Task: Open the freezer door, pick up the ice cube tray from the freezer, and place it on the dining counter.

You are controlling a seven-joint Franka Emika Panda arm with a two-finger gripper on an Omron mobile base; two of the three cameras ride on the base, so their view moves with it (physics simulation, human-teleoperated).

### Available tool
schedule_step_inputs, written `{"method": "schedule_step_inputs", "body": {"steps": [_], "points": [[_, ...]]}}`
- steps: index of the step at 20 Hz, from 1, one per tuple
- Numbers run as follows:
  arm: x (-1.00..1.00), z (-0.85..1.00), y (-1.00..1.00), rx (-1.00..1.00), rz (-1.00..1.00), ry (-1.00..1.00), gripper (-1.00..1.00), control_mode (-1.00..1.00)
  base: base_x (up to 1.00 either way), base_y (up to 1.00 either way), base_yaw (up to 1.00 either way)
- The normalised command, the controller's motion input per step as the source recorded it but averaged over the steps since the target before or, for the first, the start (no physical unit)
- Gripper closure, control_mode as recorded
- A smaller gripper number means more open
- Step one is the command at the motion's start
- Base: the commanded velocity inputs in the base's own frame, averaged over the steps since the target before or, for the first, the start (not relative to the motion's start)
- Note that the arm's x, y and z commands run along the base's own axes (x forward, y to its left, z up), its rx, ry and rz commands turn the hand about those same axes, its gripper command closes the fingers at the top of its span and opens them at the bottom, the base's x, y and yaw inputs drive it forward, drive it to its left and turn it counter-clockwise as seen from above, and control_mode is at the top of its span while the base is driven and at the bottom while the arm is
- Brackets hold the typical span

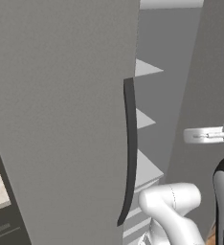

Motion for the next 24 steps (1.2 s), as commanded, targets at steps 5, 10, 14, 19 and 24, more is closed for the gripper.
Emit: {"method": "schedule_step_inputs", "body": {"steps": [5, 10, 14, 19, 24], "points": [[0.11, 0.35, 0.0, 0.12, -0.02, 0.0, -1.0, -1.0, 0.0, 0.0, 0.0], [0.19, 0.3, 0.0, 0.16, -0.05, 0.0, -1.0, -1.0, 0.0, 0.0, 0.0], [0.08, 0.13, 0.0, 0.2, -0.07, 0.0, -1.0, -1.0, 0.0, 0.0, 0.0], [0.03, 0.01, 0.0, 0.2, -0.12, 0.0, -1.0, -1.0, 0.0, 0.0, 0.0], [0.01, 0.0, 0.04, 0.2, -0.18, 0.0, -1.0, -1.0, 0.0, 0.0, 0.0]]}}
